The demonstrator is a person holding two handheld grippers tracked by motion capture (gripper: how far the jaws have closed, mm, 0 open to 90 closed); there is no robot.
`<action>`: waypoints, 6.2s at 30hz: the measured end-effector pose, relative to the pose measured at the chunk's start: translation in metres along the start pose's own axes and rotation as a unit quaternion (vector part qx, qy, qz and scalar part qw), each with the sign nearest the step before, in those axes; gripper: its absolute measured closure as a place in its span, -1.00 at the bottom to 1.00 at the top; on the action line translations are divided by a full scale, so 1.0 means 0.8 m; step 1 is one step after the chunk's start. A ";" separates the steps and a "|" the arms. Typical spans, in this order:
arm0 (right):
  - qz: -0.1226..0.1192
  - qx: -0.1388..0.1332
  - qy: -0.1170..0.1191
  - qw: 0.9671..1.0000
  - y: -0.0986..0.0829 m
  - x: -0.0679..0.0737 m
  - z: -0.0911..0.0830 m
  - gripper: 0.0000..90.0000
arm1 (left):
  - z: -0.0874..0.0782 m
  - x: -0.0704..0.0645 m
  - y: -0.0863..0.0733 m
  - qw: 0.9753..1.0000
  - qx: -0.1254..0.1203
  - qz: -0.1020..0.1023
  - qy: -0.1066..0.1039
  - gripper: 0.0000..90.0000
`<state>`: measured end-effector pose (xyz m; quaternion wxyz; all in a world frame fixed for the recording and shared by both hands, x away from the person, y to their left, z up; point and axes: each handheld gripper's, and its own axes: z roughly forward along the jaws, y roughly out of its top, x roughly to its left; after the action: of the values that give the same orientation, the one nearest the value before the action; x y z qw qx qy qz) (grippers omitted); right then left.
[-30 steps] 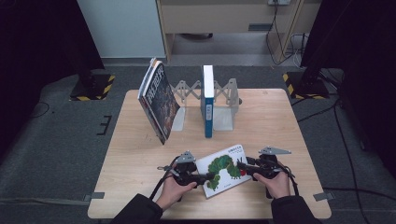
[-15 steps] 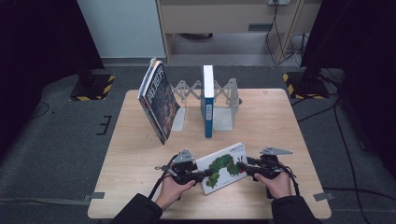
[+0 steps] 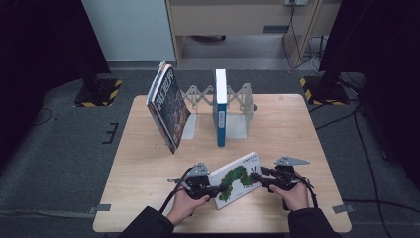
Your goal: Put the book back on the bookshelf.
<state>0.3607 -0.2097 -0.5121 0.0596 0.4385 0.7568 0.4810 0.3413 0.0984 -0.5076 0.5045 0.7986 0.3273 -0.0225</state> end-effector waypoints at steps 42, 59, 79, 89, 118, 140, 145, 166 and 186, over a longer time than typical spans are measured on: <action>-0.020 0.048 -0.167 0.985 -0.006 -0.033 -0.016 -0.52 | -0.044 -0.007 0.042 0.999 -0.041 -0.019 0.028 0.66; -0.019 0.092 -0.210 0.973 -0.015 -0.051 -0.018 -0.61 | -0.077 -0.005 0.072 0.994 -0.085 -0.018 0.060 0.66; -0.031 0.066 -0.217 0.973 -0.027 -0.054 -0.012 -0.91 | -0.069 -0.005 0.123 0.983 -0.148 -0.012 0.109 0.66; -0.032 0.065 -0.216 0.974 -0.028 -0.054 -0.011 -0.94 | -0.044 -0.005 0.135 0.980 -0.157 -0.004 0.124 0.66; -0.034 0.067 -0.215 0.974 -0.028 -0.054 -0.011 -0.94 | 0.008 0.010 0.152 0.967 -0.185 -0.016 0.175 0.66; -0.034 0.068 -0.214 0.974 -0.028 -0.054 -0.011 -0.95 | 0.031 0.015 0.154 0.959 -0.186 -0.004 0.215 0.66; -0.034 0.068 -0.214 0.974 -0.028 -0.054 -0.011 -0.95 | 0.040 0.016 0.153 0.958 -0.184 -0.004 0.219 0.66; -0.035 0.068 -0.214 0.974 -0.028 -0.054 -0.011 -0.95 | 0.064 0.029 0.146 0.954 -0.185 -0.019 0.235 0.66; -0.034 0.068 -0.214 0.974 -0.028 -0.054 -0.011 -0.95 | 0.078 0.038 0.145 0.948 -0.194 -0.024 0.250 0.66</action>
<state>0.3692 -0.2499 -0.5391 0.2067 0.5082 0.7720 0.3209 0.4467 0.0307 -0.4575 0.5510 0.6571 0.4603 0.2297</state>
